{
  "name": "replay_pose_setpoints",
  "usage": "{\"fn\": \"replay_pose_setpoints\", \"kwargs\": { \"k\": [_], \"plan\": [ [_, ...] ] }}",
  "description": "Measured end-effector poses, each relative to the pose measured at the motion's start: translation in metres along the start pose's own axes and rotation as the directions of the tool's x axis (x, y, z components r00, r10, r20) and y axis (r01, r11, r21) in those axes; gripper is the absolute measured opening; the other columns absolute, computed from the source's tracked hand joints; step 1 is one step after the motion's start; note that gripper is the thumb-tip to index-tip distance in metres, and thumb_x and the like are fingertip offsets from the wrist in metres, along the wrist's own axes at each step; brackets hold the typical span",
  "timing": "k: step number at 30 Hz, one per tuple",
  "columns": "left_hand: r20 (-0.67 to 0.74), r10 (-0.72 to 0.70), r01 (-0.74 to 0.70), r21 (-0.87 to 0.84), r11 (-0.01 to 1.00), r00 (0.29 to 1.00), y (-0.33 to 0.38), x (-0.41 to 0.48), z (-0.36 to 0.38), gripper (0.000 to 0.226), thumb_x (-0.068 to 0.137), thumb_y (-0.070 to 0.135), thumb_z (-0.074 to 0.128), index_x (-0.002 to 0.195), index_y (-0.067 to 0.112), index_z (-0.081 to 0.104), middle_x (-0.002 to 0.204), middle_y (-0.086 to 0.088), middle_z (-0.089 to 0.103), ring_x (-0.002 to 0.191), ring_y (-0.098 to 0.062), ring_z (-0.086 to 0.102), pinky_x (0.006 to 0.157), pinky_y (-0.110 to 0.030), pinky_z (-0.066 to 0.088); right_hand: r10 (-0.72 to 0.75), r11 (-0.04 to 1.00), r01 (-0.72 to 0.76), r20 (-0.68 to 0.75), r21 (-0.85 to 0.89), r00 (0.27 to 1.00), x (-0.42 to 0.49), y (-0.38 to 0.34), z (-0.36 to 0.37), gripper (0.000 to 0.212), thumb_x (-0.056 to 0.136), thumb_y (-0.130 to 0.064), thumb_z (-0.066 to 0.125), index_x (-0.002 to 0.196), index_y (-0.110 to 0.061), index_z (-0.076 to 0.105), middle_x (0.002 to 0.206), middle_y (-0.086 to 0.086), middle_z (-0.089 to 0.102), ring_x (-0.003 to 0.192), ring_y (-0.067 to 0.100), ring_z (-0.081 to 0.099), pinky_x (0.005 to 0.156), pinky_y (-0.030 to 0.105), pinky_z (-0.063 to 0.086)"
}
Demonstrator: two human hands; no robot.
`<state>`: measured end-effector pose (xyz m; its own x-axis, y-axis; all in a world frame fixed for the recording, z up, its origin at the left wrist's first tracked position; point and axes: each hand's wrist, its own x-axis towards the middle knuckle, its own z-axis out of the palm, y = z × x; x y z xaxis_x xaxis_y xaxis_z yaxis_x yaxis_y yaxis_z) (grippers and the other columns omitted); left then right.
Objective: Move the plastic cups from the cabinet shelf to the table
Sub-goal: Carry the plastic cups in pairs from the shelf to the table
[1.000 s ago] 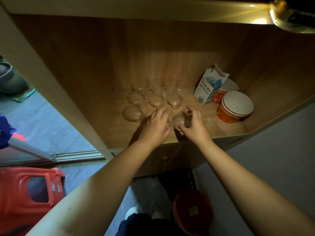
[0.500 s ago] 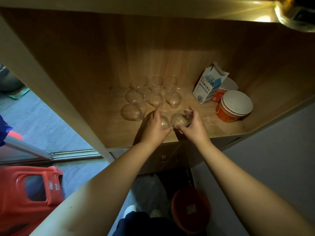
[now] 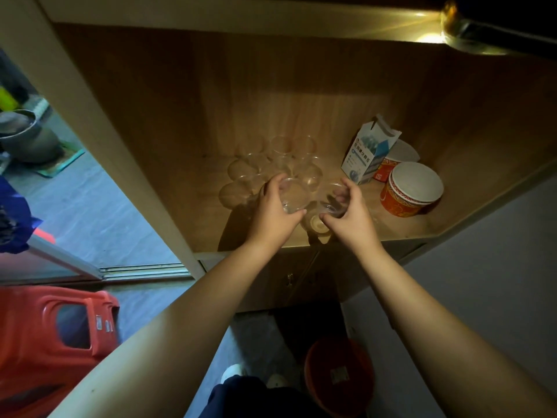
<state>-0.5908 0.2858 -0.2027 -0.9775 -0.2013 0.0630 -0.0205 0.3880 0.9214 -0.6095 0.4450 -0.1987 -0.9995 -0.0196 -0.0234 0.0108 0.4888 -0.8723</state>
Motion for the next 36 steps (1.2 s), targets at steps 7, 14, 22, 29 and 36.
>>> {"fn": "replay_pose_setpoints", "kwargs": {
  "k": [7, 14, 22, 29, 36],
  "plan": [
    [-0.040, 0.011, -0.012, -0.024, 1.000, 0.999, 0.025, -0.026, -0.017, 0.084, 0.071, 0.011, 0.078, 0.139, 0.016, 0.031, 0.134, -0.002, 0.049, 0.124, -0.014, 0.045, 0.100, -0.026, 0.036, -0.018, 0.994, 0.022, -0.042, 0.107, 0.999, -0.020, -0.013, -0.017, 0.079, 0.072, -0.008, 0.078, 0.137, -0.020, 0.035, 0.130, -0.002, 0.051, 0.123, 0.013, 0.047, 0.105, 0.037, 0.042],
    [-0.042, 0.073, -0.075, -0.032, 0.997, 0.996, 0.038, -0.052, -0.022, 0.076, 0.071, 0.006, 0.076, 0.135, 0.016, 0.036, 0.131, -0.004, 0.051, 0.123, -0.013, 0.046, 0.096, -0.019, 0.034, -0.120, 0.988, 0.125, -0.065, 0.089, 0.991, -0.047, -0.027, -0.021, 0.075, 0.071, -0.004, 0.077, 0.134, -0.016, 0.039, 0.130, 0.002, 0.052, 0.123, 0.013, 0.049, 0.105, 0.031, 0.039],
    [-0.057, 0.128, -0.128, 0.016, 0.992, 0.990, 0.046, -0.093, -0.062, 0.076, 0.072, 0.008, 0.076, 0.136, 0.014, 0.036, 0.130, -0.002, 0.052, 0.121, -0.012, 0.047, 0.092, -0.012, 0.034, -0.193, 0.977, 0.191, 0.005, 0.093, 0.981, -0.090, -0.058, -0.019, 0.075, 0.076, -0.006, 0.075, 0.138, -0.015, 0.035, 0.131, 0.001, 0.049, 0.121, 0.009, 0.047, 0.097, 0.018, 0.037],
    [-0.242, 0.140, -0.143, 0.005, 0.990, 0.960, 0.034, -0.163, -0.154, 0.062, 0.070, 0.016, 0.076, 0.122, 0.028, 0.045, 0.117, 0.006, 0.056, 0.110, -0.009, 0.054, 0.084, -0.013, 0.040, -0.371, 0.927, 0.355, 0.153, 0.120, 0.916, -0.148, -0.102, 0.038, 0.073, 0.076, -0.013, 0.076, 0.137, -0.020, 0.036, 0.131, -0.005, 0.048, 0.120, 0.007, 0.048, 0.098, 0.027, 0.045],
    [-0.462, 0.026, -0.006, 0.046, 0.999, 0.886, -0.007, -0.275, -0.286, 0.073, 0.070, 0.008, 0.076, 0.133, 0.015, 0.039, 0.122, -0.001, 0.054, 0.114, -0.008, 0.051, 0.090, -0.006, 0.034, -0.542, 0.840, 0.489, 0.311, 0.234, 0.781, -0.236, -0.174, 0.160, 0.067, 0.074, 0.000, 0.076, 0.131, -0.009, 0.042, 0.119, 0.009, 0.057, 0.111, 0.010, 0.055, 0.094, 0.021, 0.043]
  ]
}}
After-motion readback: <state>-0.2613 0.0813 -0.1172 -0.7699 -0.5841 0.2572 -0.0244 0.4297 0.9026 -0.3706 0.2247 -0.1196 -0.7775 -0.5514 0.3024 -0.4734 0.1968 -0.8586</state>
